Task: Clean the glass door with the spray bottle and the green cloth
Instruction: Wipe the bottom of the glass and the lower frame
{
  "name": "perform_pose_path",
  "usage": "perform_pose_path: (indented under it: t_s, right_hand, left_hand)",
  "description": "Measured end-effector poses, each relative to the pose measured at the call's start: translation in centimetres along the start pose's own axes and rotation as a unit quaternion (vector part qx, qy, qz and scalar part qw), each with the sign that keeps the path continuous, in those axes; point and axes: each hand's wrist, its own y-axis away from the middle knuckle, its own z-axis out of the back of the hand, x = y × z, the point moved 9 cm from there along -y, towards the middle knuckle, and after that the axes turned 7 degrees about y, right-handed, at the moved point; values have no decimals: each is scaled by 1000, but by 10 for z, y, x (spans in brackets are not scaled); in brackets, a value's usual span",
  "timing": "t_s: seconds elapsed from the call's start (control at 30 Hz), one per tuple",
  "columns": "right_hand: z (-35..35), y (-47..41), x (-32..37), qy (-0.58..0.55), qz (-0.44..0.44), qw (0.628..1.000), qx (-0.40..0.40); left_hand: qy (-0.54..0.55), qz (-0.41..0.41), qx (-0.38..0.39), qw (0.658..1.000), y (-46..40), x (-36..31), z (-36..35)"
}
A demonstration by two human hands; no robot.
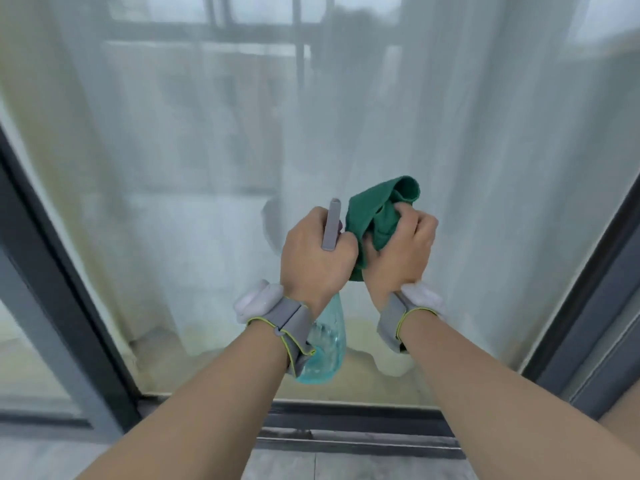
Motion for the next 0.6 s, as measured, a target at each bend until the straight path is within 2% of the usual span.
perform_pose_path:
  t_s: [0.13,0.3,0.43,0.6]
  right_hand:
    - [-8,31,-6,-43,-21,999,-6]
    - [-39,122,-46,-77,-71,988,116]
    - [-53,166,-110,6,-172,968,185]
    - [-66,189,-133,69,-158,946,275]
  left_hand:
    - [-3,31,27,999,33,58,-3]
    - [22,148,51,987,78,150,-14]
    - [41,196,47,979,96,188,-18]
    - [-6,179,87,980,115,205,-34]
